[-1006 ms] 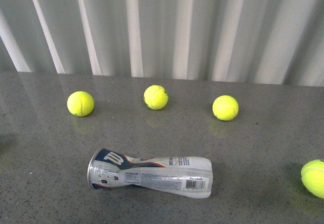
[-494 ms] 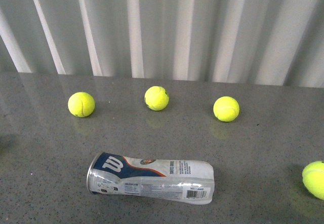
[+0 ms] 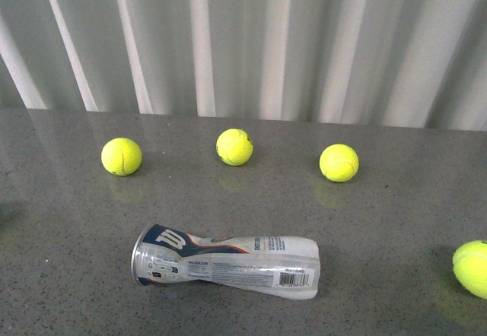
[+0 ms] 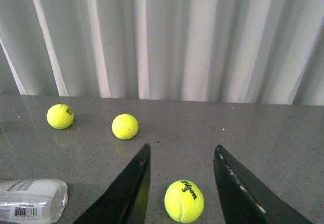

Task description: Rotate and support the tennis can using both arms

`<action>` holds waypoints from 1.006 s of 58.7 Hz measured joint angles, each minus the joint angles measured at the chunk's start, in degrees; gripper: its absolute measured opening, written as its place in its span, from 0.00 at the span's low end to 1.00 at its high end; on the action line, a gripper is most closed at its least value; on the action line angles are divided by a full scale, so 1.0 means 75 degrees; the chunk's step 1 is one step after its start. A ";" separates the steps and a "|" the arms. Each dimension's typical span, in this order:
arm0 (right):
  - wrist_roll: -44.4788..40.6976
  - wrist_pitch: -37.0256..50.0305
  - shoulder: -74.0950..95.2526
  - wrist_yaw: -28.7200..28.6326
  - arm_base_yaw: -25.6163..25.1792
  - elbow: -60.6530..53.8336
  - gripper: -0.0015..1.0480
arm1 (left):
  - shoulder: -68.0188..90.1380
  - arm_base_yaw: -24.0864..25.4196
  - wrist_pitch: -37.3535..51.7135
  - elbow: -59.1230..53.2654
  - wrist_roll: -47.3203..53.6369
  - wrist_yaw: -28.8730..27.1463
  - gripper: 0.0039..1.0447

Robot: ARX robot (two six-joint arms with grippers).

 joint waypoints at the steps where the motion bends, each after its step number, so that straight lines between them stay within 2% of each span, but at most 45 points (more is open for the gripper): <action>1: 0.0000 0.0000 0.0000 0.0000 0.0000 0.0000 0.40 | 0.0189 0.0055 -0.0382 0.0122 0.0023 0.0181 0.94; 5: 0.0000 0.0000 0.0003 0.0000 0.0000 0.0000 0.50 | 0.1419 0.0044 -0.2483 0.1023 0.0114 0.0787 0.94; 8: 0.0000 0.0000 -0.0003 -0.0023 0.0000 0.0000 0.59 | 0.2203 0.0099 -0.3564 0.1553 0.0195 0.0959 0.94; 12: 0.0000 0.0000 -0.0009 -0.0003 0.0012 0.0000 0.70 | 0.2556 0.0350 -0.4240 0.1944 0.0329 0.1282 0.94; 16: 0.0000 0.0000 -0.0006 0.0003 0.0012 0.0000 0.81 | 0.2704 0.0705 -0.4304 0.2378 0.0420 0.1664 0.94; 18: 0.0000 0.0000 -0.0006 0.0003 0.0012 0.0000 0.86 | 0.2940 0.0842 -0.4025 0.2675 0.0428 0.1868 0.94; 22: 0.0009 0.0000 -0.0009 0.0000 0.0012 0.0000 0.95 | 0.3590 0.0822 -0.3200 0.3127 0.0440 0.1798 0.94; 28: 0.0006 0.0000 -0.0009 0.0000 0.0012 0.0000 0.93 | 0.5627 0.0425 -0.1556 0.3806 0.0393 0.1766 0.94; 35: 0.0006 0.0000 -0.0009 0.0000 0.0012 0.0000 0.93 | 0.8023 -0.0175 -0.0350 0.4433 0.0356 0.1670 0.94; 43: 0.0006 0.0000 -0.0009 0.0000 0.0015 0.0000 0.93 | 1.0340 -0.0662 0.0460 0.4832 0.0373 0.1993 0.94; 59: 0.0006 0.0000 -0.0009 0.0000 0.0015 0.0000 0.93 | 1.2275 -0.0315 0.1105 0.4876 -0.0420 0.2795 0.94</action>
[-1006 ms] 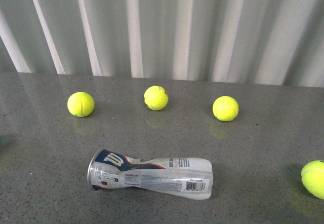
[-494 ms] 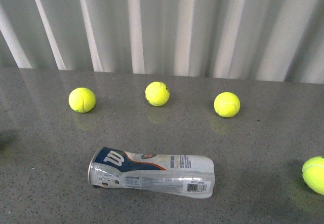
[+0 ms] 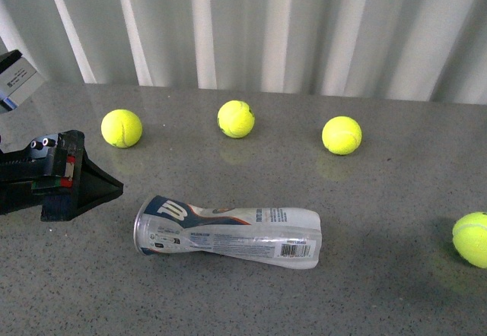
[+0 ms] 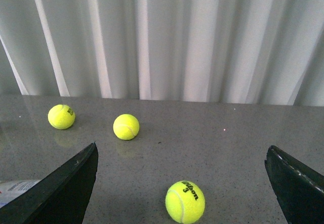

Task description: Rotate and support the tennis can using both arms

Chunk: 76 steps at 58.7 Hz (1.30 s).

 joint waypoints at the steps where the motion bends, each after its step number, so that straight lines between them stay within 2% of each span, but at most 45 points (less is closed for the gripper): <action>1: 0.0000 0.0000 0.0000 0.0000 -0.0003 0.0000 0.93 | 0.0044 0.0017 0.0017 0.0003 -0.0061 0.0029 0.94; 13: 0.0000 0.0000 0.0000 0.0000 -0.0003 0.0000 0.93 | 0.0664 0.0137 0.0469 0.0262 -0.0577 0.0289 0.94; 20: 0.0000 0.0000 0.0000 0.0000 0.0000 0.0000 0.93 | 0.1137 0.0099 0.0947 0.0414 -0.0985 0.0723 0.94; 38: 0.0000 0.0000 0.0000 0.0000 -0.0003 0.0000 0.93 | 0.1958 -0.0341 0.2267 0.0326 -0.2346 0.1614 0.94; 53: 0.0000 0.0000 0.0000 0.0000 0.0000 0.0000 0.93 | 0.2439 -0.0801 0.2664 0.0087 -0.2495 0.1626 0.94; 69: 0.0000 0.0000 0.0000 0.0000 -0.0003 0.0000 0.93 | 0.2865 -0.0965 0.3308 0.0076 -0.2856 0.1469 0.94; 71: 0.0000 0.0000 0.0000 0.0000 -0.0003 0.0000 0.93 | 0.2914 -0.0965 0.3354 0.0076 -0.2879 0.1413 0.91; 76: 0.0000 0.0000 0.0000 0.0000 0.0000 0.0000 0.93 | 0.2970 -0.0962 0.3369 0.0076 -0.2935 0.1349 0.78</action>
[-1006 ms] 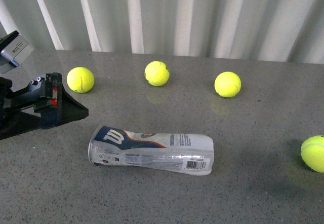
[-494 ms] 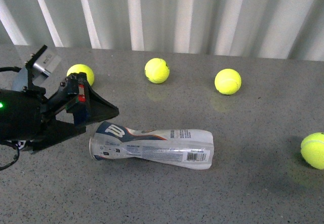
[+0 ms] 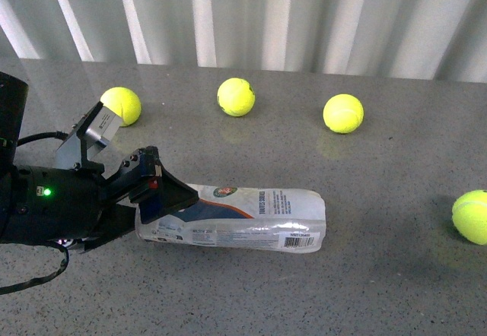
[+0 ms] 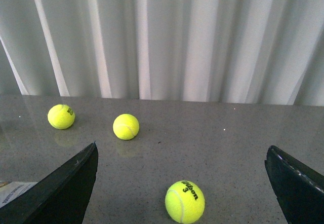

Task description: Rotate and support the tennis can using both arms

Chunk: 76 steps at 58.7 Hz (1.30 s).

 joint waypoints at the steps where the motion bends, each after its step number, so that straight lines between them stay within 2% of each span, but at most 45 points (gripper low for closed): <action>1: 0.0000 0.0000 0.0000 0.0000 0.0000 0.0000 0.93 | 0.0012 0.0000 -0.0017 0.0000 0.0003 -0.0017 0.74; 20: 0.0000 0.0000 0.0000 0.0000 0.0000 0.0000 0.93 | -0.0096 0.0096 -0.0259 0.0020 0.0076 0.0006 0.23; 27: 0.0000 0.0000 0.0000 0.0000 0.0000 0.0000 0.93 | -0.0428 0.0122 -0.0533 0.0055 0.0117 0.0134 0.11; 31: 0.0000 0.0000 0.0000 0.0000 0.0000 0.0000 0.93 | -0.0924 0.0117 -0.1081 0.0219 0.0175 0.0131 0.05; 41: 0.0000 0.0000 0.0000 0.0000 -0.0003 0.0000 0.93 | -0.2308 -0.0064 -0.2702 0.0863 0.1145 -0.0050 0.04; 51: 0.0000 0.0000 0.0000 0.0000 -0.0003 0.0000 0.93 | -0.3815 -0.0527 -0.4992 0.2311 0.3351 -0.0420 0.03; 55: 0.0000 0.0000 0.0000 0.0000 -0.0003 0.0000 0.93 | -0.4246 -0.0796 -0.6070 0.3104 0.4672 -0.0627 0.03; 66: 0.0000 0.0000 0.0000 0.0000 -0.0003 0.0000 0.93 | -0.4371 -0.1352 -0.9611 0.4843 0.9897 -0.1609 0.03; 71: 0.0000 0.0000 0.0000 0.0000 -0.0003 0.0000 0.93 | -0.4057 -0.1387 -1.0573 0.5141 1.1328 -0.1903 0.03; 76: 0.0000 0.0000 0.0000 0.0000 -0.0003 0.0000 0.93 | -0.3742 -0.1434 -1.1057 0.5257 1.2292 -0.2299 0.03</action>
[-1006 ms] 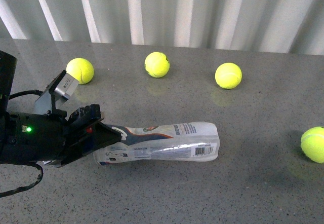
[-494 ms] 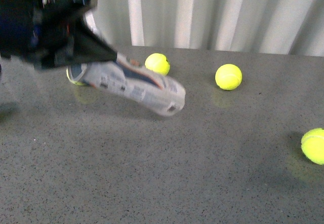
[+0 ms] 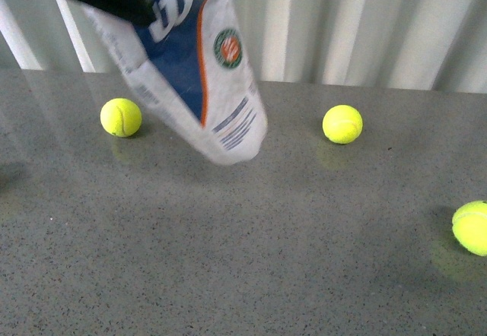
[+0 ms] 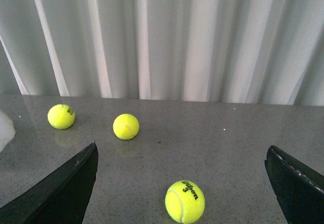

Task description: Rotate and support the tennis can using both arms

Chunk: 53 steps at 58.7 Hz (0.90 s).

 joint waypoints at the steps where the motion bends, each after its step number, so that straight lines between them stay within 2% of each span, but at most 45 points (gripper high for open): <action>1: -0.0003 0.0000 0.0000 0.0000 0.0000 0.0000 0.93 | 0.0070 -0.0017 -0.0064 0.0017 0.0256 -0.0105 0.03; 10: 0.0000 0.0000 0.0000 0.0003 0.0003 0.0000 0.93 | 0.0530 -0.0178 0.0044 0.0026 0.1244 -0.0813 0.03; 26: 0.0000 0.0000 0.0000 0.0000 0.0000 0.0000 0.93 | 0.1443 -0.0344 -0.0452 0.0367 0.2040 -0.1495 0.03; 53: 0.0000 0.0000 0.0000 0.0000 0.0003 0.0000 0.93 | 0.2433 -0.0370 -0.0769 0.0994 0.1996 -0.1422 0.03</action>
